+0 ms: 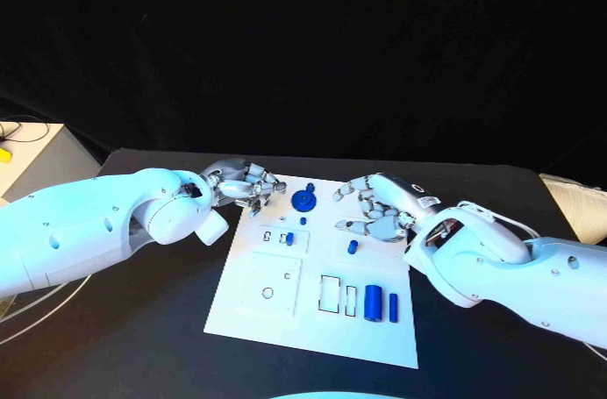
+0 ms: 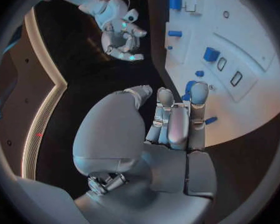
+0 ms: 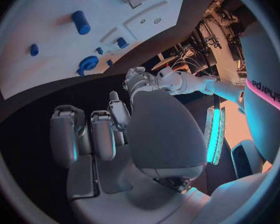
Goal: Assemble the parts on the task board
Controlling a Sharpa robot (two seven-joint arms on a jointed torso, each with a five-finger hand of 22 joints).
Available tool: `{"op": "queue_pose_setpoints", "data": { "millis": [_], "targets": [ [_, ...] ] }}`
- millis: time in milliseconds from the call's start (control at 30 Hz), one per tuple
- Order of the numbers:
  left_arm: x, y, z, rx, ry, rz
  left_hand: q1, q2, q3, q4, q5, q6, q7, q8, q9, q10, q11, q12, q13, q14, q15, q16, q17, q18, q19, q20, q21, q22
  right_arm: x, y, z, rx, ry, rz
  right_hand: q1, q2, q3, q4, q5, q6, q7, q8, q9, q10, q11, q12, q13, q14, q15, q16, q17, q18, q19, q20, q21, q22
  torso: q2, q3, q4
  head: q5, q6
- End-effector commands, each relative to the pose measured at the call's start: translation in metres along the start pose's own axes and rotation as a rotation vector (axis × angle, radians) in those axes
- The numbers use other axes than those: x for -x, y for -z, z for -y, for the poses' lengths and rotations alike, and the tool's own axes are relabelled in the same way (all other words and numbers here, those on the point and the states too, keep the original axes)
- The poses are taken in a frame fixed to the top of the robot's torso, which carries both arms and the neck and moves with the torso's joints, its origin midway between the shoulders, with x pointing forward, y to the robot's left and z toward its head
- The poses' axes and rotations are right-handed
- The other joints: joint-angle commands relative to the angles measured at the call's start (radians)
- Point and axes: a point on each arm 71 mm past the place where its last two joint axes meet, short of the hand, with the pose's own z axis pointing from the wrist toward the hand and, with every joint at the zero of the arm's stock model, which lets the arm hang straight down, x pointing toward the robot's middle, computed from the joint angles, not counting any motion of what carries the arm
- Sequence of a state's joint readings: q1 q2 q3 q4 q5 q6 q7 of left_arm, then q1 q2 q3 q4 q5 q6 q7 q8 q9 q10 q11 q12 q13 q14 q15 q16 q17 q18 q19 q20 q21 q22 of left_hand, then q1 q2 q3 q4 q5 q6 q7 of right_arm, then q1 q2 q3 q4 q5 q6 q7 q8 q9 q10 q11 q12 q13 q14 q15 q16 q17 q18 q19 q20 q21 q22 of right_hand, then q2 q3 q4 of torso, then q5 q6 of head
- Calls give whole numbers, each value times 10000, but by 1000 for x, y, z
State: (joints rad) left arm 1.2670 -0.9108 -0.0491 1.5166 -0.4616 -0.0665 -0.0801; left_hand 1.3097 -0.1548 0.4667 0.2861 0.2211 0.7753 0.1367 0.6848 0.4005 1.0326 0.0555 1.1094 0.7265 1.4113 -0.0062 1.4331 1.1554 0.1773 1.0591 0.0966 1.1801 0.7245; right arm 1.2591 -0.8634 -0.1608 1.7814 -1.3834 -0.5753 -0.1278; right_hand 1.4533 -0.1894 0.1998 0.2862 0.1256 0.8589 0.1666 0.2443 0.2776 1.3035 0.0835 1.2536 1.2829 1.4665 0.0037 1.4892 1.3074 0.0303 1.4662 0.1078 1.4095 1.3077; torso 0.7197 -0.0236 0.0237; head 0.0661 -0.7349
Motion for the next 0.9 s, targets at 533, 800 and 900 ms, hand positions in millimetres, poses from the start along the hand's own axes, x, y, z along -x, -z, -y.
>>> {"op": "queue_pose_setpoints", "data": {
  "millis": [533, 800, 900],
  "targets": [
    [-21, -30, -3, 3771, -5763, -1106, -1802, -269, -497, 81, -103, -111, -183, 780, 658, 306, -108, 471, 352, 284, -120, 133, 436, -147, 310, -132, -6, -48, 61, 11, 71, -2481, -2595, 1252, 80, -94, 208, 18, 731, -19, 0, 69, -13, -126, -26, -112, -115, 631, 14, -56, 1254, 120, 172, 13, -146, 1586, -236, 159, 20, 172, -202],
    [-31, -38, 0, 3969, -6509, -1647, -2067, -232, -723, 79, -81, -20, -267, 1006, 875, 400, -176, 577, 468, 344, -173, 183, 577, -167, 412, -170, 42, 45, 66, 10, 79, -2770, -2614, 1380, 48, -115, 196, 25, 759, -48, 8, 59, -20, -134, -20, -117, -123, 629, 19, -61, 1249, 121, 169, 16, -156, 1582, -207, 167, 19, 171, -233],
    [-34, -41, 0, 4036, -6682, -1833, -2133, -195, -759, 85, -74, -20, -281, 1049, 927, 392, -188, 578, 459, 348, -184, 187, 592, -170, 425, -180, 47, 56, 67, 10, 80, -2841, -2610, 1380, 38, -120, 192, 28, 767, -57, 10, 56, -22, -136, -18, -117, -124, 627, 20, -64, 1246, 119, 172, 16, -151, 1585, -206, 159, 21, 162, -257]
  ]
}}
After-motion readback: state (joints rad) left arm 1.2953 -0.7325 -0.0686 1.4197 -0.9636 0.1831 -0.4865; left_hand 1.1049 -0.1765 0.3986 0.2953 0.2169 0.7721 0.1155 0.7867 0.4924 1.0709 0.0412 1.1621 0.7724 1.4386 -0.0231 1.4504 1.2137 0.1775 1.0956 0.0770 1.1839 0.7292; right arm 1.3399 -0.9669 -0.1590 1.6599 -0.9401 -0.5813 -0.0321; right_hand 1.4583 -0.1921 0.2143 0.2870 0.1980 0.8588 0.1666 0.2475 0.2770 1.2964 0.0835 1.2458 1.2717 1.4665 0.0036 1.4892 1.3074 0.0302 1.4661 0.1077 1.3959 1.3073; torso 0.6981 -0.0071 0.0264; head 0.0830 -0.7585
